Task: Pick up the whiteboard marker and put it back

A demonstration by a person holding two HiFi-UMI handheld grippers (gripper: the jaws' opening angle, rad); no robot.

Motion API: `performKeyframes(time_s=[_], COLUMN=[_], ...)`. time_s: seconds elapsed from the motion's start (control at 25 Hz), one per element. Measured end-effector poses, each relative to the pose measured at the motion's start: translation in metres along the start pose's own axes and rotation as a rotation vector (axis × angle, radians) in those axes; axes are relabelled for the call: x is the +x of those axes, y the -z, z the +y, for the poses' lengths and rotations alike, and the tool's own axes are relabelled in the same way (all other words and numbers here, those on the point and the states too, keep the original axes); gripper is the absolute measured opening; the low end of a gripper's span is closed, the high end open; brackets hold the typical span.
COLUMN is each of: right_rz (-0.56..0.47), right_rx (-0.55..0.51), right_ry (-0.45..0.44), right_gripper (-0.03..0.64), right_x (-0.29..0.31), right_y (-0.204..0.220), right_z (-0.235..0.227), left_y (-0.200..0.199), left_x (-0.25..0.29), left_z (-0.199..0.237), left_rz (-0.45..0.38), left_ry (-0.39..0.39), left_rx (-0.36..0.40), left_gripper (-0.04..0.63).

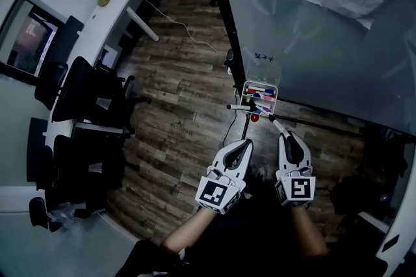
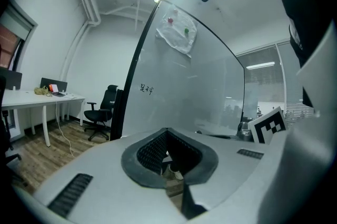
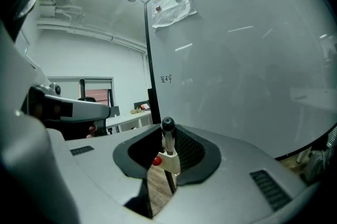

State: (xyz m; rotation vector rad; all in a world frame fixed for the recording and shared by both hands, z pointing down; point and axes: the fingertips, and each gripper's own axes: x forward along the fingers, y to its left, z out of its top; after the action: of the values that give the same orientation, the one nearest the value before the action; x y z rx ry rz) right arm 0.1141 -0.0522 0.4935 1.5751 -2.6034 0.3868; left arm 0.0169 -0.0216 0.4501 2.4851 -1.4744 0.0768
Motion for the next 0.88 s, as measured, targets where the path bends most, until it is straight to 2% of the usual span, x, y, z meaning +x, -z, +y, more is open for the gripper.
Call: performKeyframes(time_s=[0.2,0.48,0.88], right_rz=[0.012,-0.017,-0.021], right_rx=[-0.008,-0.036,-0.019], right_ry=[0.016,0.02,0.102], right_gripper=[0.083,0.083,0.083], right_x=[-0.012,-0.028,-0.045], right_y=[0.001,-0.013,-0.017], right_z=[-0.006,0.004,0.01], left_y=[0.0,-0.006,-0.015], left_x=[-0.004,-0.007,-0.013], left_z=[-0.017,-0.028,-0.017], left_rz=[-0.008,-0.02,-0.041], left_ry=[0.035,0.088,0.145], left_rx=[0.051,0.053,0.037], left_gripper=[0.008,0.008,0.008])
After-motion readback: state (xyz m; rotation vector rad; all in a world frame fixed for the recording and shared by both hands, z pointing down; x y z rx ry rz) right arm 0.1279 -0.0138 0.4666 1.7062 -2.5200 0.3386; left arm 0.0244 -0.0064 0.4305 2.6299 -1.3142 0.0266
